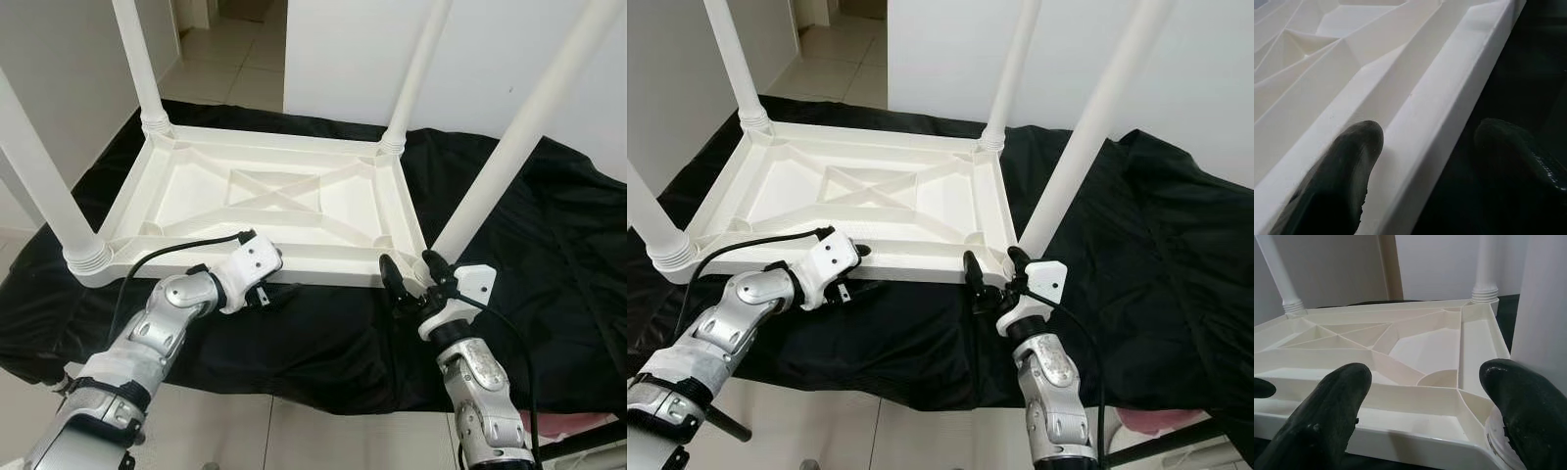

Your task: Building children table

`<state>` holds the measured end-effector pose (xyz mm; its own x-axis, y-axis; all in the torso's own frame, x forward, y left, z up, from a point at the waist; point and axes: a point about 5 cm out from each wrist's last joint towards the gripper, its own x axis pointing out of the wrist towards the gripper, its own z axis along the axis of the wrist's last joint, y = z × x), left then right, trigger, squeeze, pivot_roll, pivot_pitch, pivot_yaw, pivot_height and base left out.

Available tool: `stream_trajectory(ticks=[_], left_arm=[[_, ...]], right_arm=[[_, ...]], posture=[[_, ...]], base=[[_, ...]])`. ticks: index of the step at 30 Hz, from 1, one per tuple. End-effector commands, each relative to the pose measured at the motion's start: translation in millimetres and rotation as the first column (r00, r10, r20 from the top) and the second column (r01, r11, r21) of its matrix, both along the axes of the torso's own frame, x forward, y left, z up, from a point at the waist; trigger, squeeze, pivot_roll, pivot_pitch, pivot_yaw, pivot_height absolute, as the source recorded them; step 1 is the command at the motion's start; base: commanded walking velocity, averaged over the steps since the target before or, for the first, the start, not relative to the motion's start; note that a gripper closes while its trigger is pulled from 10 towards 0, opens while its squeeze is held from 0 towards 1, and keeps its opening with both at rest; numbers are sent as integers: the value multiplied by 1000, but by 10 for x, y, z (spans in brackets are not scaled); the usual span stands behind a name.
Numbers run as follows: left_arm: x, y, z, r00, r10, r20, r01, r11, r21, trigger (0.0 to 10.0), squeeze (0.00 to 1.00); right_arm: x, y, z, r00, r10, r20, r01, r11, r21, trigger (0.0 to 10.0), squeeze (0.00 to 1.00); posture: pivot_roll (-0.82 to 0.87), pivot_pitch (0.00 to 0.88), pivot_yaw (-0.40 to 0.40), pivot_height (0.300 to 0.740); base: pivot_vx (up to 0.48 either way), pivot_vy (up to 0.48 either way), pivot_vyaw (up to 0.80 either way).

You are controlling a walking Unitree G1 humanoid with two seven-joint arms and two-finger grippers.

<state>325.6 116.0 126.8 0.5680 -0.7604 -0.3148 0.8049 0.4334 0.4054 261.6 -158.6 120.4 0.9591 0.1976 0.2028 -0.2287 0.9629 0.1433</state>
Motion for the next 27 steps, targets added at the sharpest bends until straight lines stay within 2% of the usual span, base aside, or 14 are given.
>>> stream_trajectory(ticks=[1,2,4,6,10,22,23,24,27], left_arm=[[32,-61,-7,1000,-16,4,16,999,33,10000,0],[94,-93,-39,1000,16,-23,-15,998,68,10000,0],[94,-93,-39,1000,16,-23,-15,998,68,10000,0],[163,-108,-62,997,73,-34,-69,993,92,10000,0],[197,-136,-82,996,82,-40,-76,989,125,10000,0],[304,-164,-52,987,120,-108,-103,983,149,10000,0],[320,-154,-55,984,137,-116,-119,981,151,9176,0],[329,-146,-58,981,150,-123,-131,980,148,4039,0],[329,-146,-58,981,150,-123,-131,980,148,4039,0]], right_arm=[[5,19,-6,1000,0,-4,0,1000,22,10000,0],[1,84,-11,1000,18,-3,-18,1000,24,10000,0],[1,84,-11,1000,18,-3,-18,1000,24,10000,0],[2,117,-13,1000,25,-3,-25,999,25,10000,0],[15,136,-10,1000,28,0,-28,999,24,10000,0],[62,124,11,1000,12,9,-12,1000,23,10000,0],[67,125,14,1000,10,10,-10,1000,23,10000,0],[72,128,15,1000,8,10,-8,1000,23,10000,0],[72,128,15,1000,8,10,-8,1000,23,10000,0]], posture=[[-12,0,-65,740],[-13,0,-62,740],[-13,0,-62,740],[-15,0,-58,740],[-21,0,-51,740],[-27,0,-40,740],[-27,0,-38,740],[-28,0,-37,740],[-28,0,-37,740]], base=[[0,0,0],[0,0,0],[0,0,0],[0,0,0],[0,0,0],[0,0,0],[0,0,0],[0,0,0],[0,0,0]])
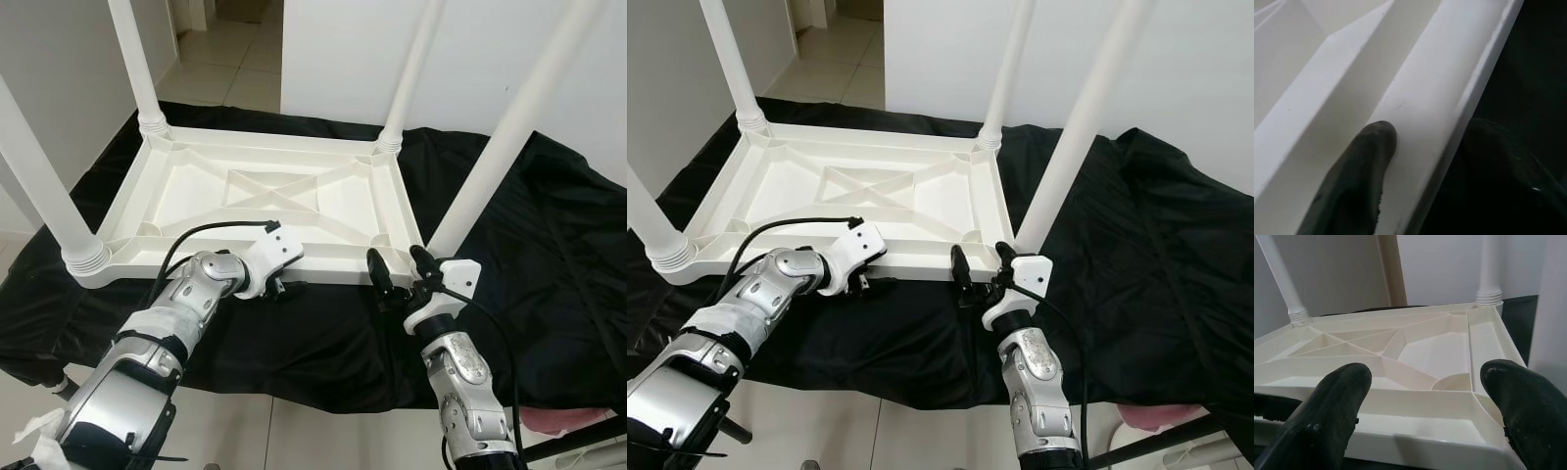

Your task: Building children table

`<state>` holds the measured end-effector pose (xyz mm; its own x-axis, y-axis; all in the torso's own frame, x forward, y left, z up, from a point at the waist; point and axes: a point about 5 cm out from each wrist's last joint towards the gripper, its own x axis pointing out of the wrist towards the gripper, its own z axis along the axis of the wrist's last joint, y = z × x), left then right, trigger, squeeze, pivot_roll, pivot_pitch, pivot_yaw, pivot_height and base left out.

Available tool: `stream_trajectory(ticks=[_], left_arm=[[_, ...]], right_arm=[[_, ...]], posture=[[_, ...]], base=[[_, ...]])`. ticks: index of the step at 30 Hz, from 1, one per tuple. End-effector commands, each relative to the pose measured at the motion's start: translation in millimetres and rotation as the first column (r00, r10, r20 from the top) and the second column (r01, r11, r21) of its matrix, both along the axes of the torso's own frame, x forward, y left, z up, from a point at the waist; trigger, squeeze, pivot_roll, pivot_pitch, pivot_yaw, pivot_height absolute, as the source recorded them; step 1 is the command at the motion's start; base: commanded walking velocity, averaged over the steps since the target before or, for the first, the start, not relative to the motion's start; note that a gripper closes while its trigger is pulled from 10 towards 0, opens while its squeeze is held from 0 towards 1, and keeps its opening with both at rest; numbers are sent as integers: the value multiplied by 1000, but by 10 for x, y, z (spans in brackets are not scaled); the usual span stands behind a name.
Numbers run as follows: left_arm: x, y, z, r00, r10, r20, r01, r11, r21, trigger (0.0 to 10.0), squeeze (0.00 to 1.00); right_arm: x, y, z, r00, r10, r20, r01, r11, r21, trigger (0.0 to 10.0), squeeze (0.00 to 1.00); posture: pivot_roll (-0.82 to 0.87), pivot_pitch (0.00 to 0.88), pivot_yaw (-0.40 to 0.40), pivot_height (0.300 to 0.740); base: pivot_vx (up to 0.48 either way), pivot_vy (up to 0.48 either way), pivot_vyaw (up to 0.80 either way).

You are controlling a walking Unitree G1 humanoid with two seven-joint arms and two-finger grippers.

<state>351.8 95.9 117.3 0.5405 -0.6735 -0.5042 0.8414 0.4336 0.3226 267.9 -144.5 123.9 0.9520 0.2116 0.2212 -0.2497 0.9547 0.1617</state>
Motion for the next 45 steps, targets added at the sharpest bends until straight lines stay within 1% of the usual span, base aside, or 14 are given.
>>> stream_trajectory(ticks=[1,19,20,21,22,23,29,32,33,34,41,42,43,45], left_arm=[[79,58,42,995,92,43,-93,996,13,0,0],[-44,-331,56,998,19,61,-16,999,-44,0,0],[-74,-395,40,998,7,58,-5,999,-51,1137,0],[-123,-488,23,998,-17,55,20,998,-62,3765,0],[-156,-548,14,998,-33,53,37,997,-69,3765,0],[-205,-641,3,997,-58,55,62,995,-77,10000,0],[-301,-838,-13,996,-78,52,83,991,-105,10000,0],[-255,-896,65,998,0,59,10,985,-173,10000,0],[-227,-894,100,997,38,61,-26,980,-197,10000,1000],[-204,-893,158,996,70,59,-53,967,-250,10000,1000],[-192,-877,189,993,94,74,-73,966,-249,10000,1000],[-197,-859,195,993,89,76,-67,966,-249,10000,800],[-195,-826,216,993,85,76,-63,964,-258,10000,0],[-195,-779,240,994,81,77,-58,962,-266,10000,0]], right_arm=[[11,-3,-25,1000,-7,-2,7,1000,-20,10000,0],[59,-1,-36,1000,-19,-7,19,1000,-22,10000,0],[61,0,-40,1000,-20,-8,20,1000,-23,10000,0],[63,2,-44,1000,-21,-9,21,1000,-23,10000,0],[64,4,-47,1000,-22,-9,22,999,-23,10000,0],[67,6,-52,1000,-24,-10,24,999,-23,10000,0],[76,15,-61,999,-32,-11,31,999,-22,10000,0],[80,16,-63,999,-39,-11,38,999,-19,10000,0],[80,15,-66,999,-41,-12,41,999,-19,10000,0],[80,15,-69,999,-43,-12,43,999,-19,10000,0],[85,4,-73,998,-54,-9,54,998,-16,10000,0],[87,3,-73,998,-58,-8,58,998,-15,10000,0],[92,-1,-71,998,-64,-7,63,998,-16,10000,0],[98,-5,-69,998,-69,-5,69,997,-16,10000,0]], posture=[[-26,0,-37,740],[-16,0,-36,740],[-16,0,-36,740],[-15,0,-34,740],[-15,0,-34,740],[-15,0,-32,740],[-14,0,-26,740],[-13,0,-20,740],[-14,0,-17,740],[-15,0,-14,740],[-11,0,-10,740],[-11,0,-9,740],[-11,0,-9,740],[-11,0,-9,740]], base=[[0,0,0],[0,0,0],[0,0,0],[0,0,0],[0,0,0],[0,0,0],[0,0,0],[0,0,0],[0,0,0],[0,0,0],[0,0,0],[0,0,0],[0,0,0],[0,0,0]])
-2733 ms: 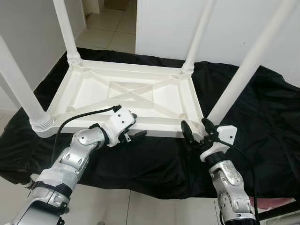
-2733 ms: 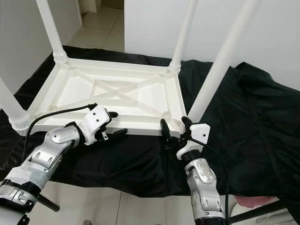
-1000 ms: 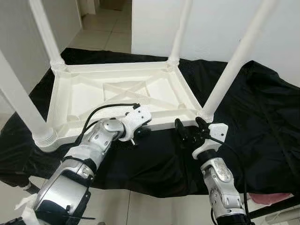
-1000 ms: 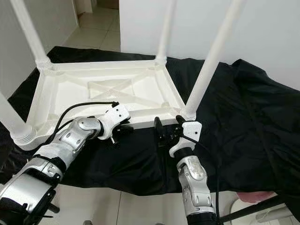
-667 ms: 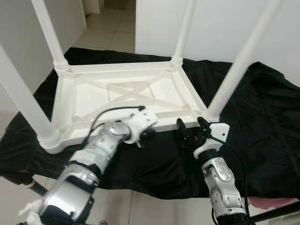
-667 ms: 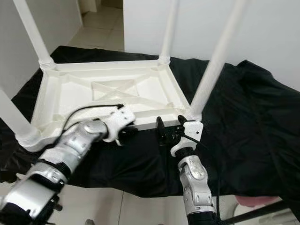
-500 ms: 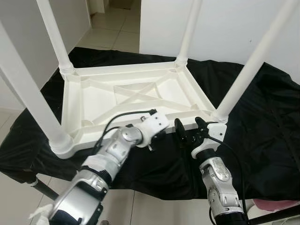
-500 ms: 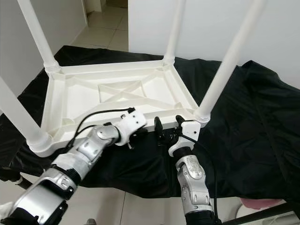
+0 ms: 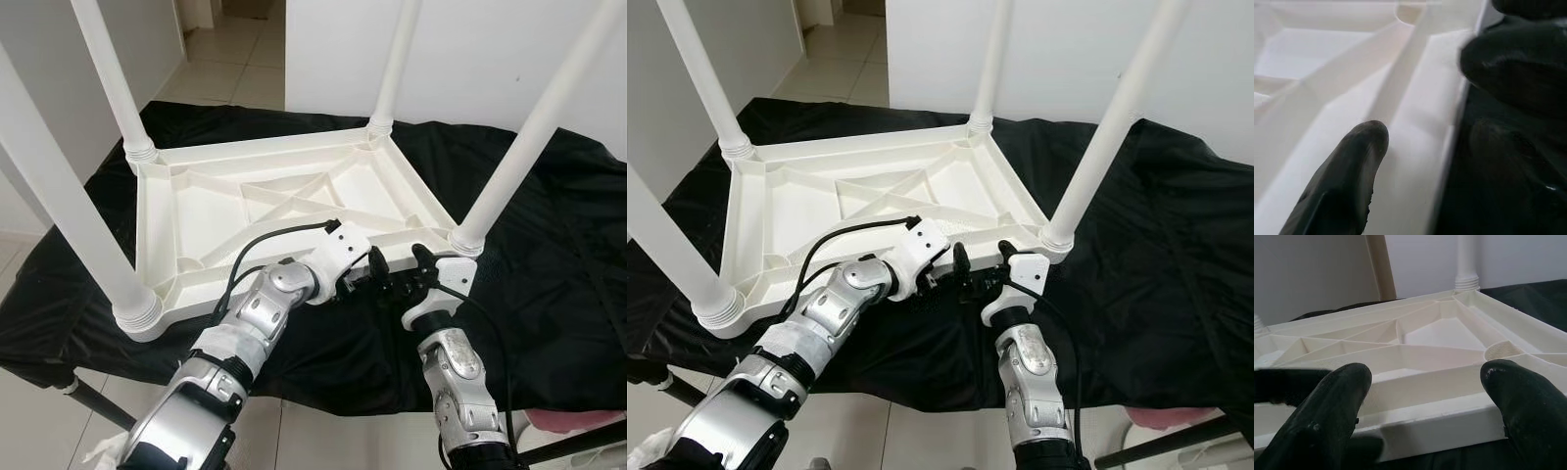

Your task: Building children table

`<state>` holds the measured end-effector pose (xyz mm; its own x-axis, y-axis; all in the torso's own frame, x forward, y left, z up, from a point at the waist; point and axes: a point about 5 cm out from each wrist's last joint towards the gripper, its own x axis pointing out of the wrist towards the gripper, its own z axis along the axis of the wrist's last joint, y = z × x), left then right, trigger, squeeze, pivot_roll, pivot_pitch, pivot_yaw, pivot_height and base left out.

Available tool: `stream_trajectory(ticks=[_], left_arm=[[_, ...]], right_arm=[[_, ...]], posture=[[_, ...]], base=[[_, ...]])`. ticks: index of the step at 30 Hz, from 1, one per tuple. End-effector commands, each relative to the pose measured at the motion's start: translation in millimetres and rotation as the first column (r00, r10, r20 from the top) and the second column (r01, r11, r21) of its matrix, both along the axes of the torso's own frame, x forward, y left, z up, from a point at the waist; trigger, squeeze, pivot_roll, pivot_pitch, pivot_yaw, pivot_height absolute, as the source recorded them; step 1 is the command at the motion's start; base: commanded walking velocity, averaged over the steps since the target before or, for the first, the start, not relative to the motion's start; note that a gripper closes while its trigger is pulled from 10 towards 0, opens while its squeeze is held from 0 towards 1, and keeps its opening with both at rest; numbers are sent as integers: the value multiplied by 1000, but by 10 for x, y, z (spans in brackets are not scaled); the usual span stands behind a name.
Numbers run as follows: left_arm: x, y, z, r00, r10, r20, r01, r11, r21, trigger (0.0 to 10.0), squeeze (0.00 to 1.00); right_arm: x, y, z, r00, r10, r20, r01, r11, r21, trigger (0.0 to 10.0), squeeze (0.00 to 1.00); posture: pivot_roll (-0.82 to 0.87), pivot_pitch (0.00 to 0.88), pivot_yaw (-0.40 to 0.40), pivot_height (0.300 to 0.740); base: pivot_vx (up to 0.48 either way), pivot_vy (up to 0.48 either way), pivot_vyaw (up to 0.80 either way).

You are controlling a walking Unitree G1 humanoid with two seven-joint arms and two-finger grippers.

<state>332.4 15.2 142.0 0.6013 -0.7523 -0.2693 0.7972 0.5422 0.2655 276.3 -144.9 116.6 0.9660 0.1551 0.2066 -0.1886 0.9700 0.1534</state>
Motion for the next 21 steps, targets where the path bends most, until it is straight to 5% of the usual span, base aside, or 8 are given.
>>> stream_trajectory(ticks=[1,8,11,21], left_arm=[[17,86,6,999,51,5,-51,999,-4,10000,0],[70,192,36,994,105,23,-105,994,-2,10000,0],[197,319,91,976,217,33,-217,976,-10,10000,0],[272,306,99,953,302,31,-302,953,-1,10000,0]], right_arm=[[15,-5,4,1000,-11,7,11,1000,-5,10000,0],[7,-21,-7,1000,-19,6,19,1000,-5,10000,0],[-2,-39,-22,1000,-29,0,29,1000,2,10000,0],[-53,-43,-37,993,-120,5,120,992,31,10000,0]], posture=[[-11,0,-9,740],[-8,0,-12,740],[-3,0,-25,740],[-7,0,-35,740]], base=[[0,0,0],[0,0,0],[0,0,0],[0,0,0]])
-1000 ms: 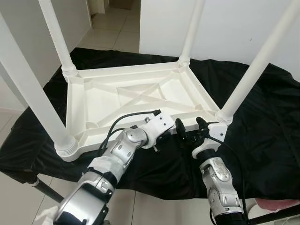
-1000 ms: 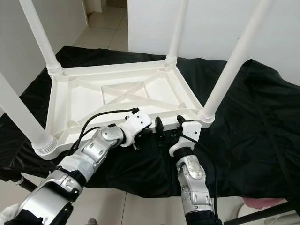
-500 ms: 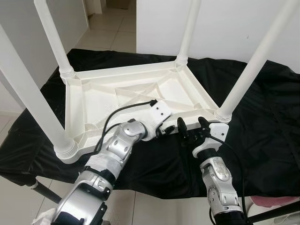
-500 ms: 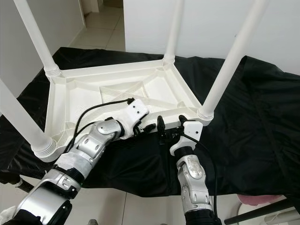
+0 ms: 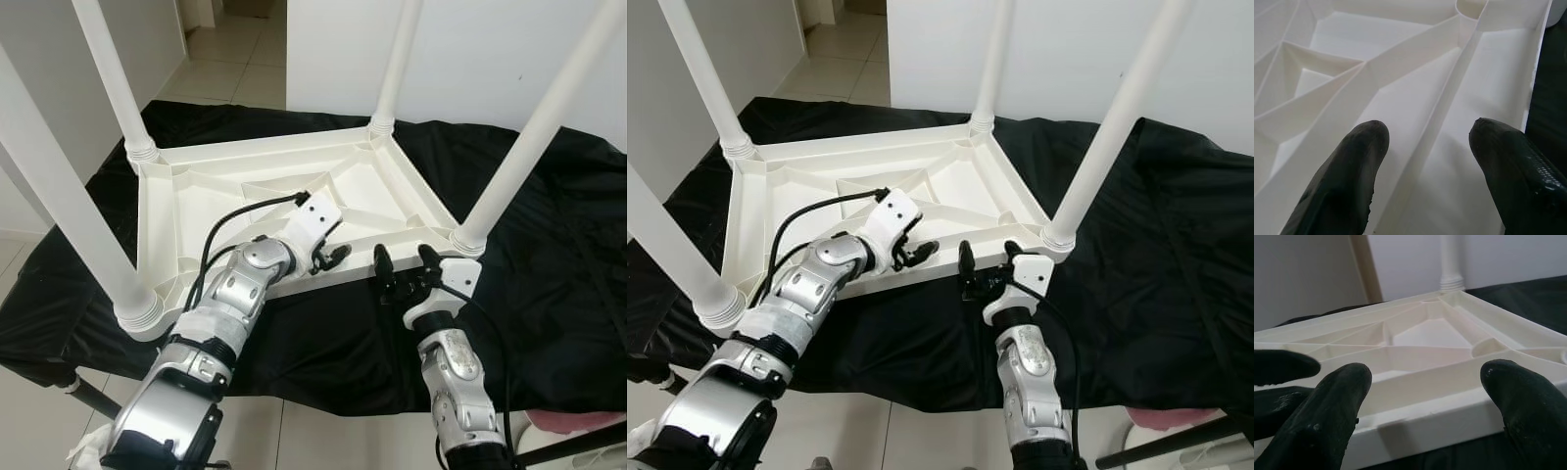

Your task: Building children table

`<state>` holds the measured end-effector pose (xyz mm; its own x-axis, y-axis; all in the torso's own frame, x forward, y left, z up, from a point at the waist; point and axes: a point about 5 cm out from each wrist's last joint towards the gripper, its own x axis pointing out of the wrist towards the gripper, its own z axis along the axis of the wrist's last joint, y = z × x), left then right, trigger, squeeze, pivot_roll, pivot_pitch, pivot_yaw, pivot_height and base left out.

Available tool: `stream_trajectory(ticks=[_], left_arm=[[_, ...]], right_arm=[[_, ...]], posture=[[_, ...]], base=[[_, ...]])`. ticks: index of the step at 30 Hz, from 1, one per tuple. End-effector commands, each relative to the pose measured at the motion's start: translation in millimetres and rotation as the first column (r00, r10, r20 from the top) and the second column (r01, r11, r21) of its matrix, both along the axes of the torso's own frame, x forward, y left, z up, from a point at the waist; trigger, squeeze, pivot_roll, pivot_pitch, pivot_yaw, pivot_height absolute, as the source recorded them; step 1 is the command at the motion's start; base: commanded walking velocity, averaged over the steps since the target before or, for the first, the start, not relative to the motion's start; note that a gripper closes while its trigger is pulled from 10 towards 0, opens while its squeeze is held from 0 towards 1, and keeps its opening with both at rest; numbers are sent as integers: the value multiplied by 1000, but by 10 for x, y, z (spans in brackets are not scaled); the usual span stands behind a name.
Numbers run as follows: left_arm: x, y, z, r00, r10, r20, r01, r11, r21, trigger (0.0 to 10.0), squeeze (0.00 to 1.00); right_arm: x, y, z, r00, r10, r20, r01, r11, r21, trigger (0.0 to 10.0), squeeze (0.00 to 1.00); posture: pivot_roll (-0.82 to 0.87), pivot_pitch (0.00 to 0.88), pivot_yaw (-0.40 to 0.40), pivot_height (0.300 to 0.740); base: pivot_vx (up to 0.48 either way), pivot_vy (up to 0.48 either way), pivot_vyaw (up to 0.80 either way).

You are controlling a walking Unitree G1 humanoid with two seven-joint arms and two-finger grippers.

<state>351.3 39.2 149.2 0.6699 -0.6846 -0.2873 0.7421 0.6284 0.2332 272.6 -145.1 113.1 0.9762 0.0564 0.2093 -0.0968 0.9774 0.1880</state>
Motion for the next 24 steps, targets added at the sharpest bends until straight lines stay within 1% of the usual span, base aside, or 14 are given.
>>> stream_trajectory(ticks=[1,4,7,8,9,10,11,12,13,15,17,20,24], left_arm=[[94,71,14,977,202,64,-204,979,22,10000,0],[105,77,-10,979,198,55,-200,979,47,10000,0],[109,80,-20,979,196,48,-199,978,55,10000,0],[118,83,-27,979,198,47,-201,978,61,10000,0],[118,83,-27,979,198,47,-201,978,61,10000,0],[130,87,-31,979,200,46,-203,977,65,10000,0],[130,87,-31,979,200,46,-203,977,65,10000,0],[140,89,-35,979,200,44,-203,977,69,10000,0],[140,89,-35,979,200,44,-203,977,69,10000,0],[154,78,-34,979,199,41,-201,977,73,10000,0],[161,70,-33,980,196,38,-199,977,75,10000,0],[168,64,-46,980,195,32,-197,977,85,10000,0],[194,75,-62,975,221,14,-221,971,86,10000,0]], right_arm=[[-29,-59,-6,998,-61,6,61,998,3,10000,0],[-45,-111,-4,994,-111,8,111,994,7,10000,0],[-49,-145,1,991,-132,13,132,991,1,10000,0],[-58,-237,0,982,-186,14,186,982,-12,10000,0],[-58,-237,0,982,-186,14,186,982,-12,10000,0],[-72,-327,-1,971,-240,15,241,970,-24,10000,0],[-72,-327,-1,971,-240,15,241,970,-24,10000,0],[-89,-406,-10,958,-287,12,287,957,-31,10000,0],[-89,-406,-10,958,-287,12,287,957,-31,10000,0],[-121,-497,-34,937,-350,3,350,935,-49,10000,0],[-130,-513,-45,929,-370,-2,370,927,-59,10000,0],[-125,-503,-48,929,-370,-4,370,928,-52,10000,0],[-123,-494,-37,928,-373,0,373,927,-48,10000,0]], posture=[[-7,0,-35,740],[-14,0,-33,740],[-21,0,-30,740],[-27,0,-28,740],[-27,0,-28,740],[-31,0,-27,740],[-31,0,-27,740],[-35,0,-23,740],[-35,0,-23,740],[-35,0,-23,740],[-39,0,-20,740],[-45,0,-12,740],[-51,0,-6,740]], base=[[0,0,0],[0,0,0],[0,0,0],[0,0,0],[0,0,0],[0,0,0],[0,0,0],[0,0,0],[0,0,0],[0,0,0],[0,0,0],[0,0,0],[0,0,0]])
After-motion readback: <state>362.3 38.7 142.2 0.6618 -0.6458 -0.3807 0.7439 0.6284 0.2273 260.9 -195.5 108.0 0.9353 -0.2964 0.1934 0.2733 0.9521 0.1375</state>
